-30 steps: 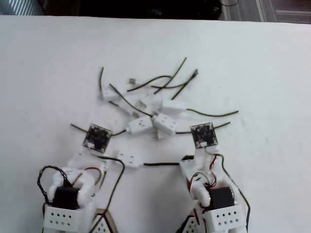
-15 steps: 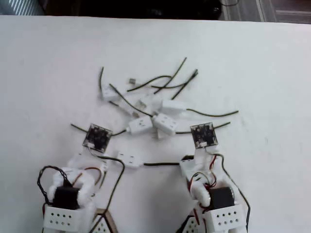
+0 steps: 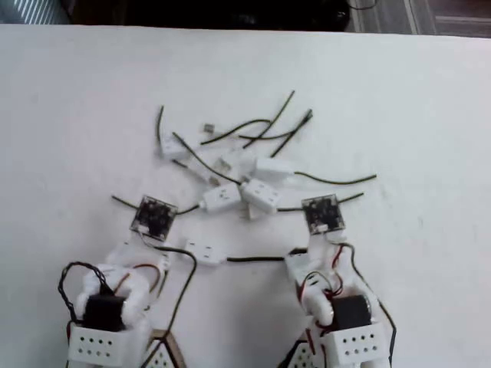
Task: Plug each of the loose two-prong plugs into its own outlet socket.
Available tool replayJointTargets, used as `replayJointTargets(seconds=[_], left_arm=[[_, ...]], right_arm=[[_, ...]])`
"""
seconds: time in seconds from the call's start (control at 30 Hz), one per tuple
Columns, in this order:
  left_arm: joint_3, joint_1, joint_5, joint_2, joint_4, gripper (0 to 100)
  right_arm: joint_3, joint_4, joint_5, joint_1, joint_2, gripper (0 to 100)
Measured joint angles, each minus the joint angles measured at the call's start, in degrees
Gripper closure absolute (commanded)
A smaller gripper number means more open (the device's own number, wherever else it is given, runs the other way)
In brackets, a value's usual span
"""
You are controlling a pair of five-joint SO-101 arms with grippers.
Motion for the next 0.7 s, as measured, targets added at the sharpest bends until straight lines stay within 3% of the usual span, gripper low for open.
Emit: replayJointTargets(seconds=[0.2, 0.47, 0.7], left_arm=[[-3.78, -0.09, 0.00, 0.00, -0.26, 95], [-3.78, -0.09, 0.00, 0.00, -0.88, 95], [-3.78, -0.09, 0.00, 0.00, -1.76, 95]], right_arm=[[-8.97, -5.10, -0.35, 5.98, 0.09, 98.1], [-20.48, -5.89, -10.90, 2.37, 5.54, 97.8], [-33.49, -5.89, -20.13, -1.32, 31.38, 76.9]])
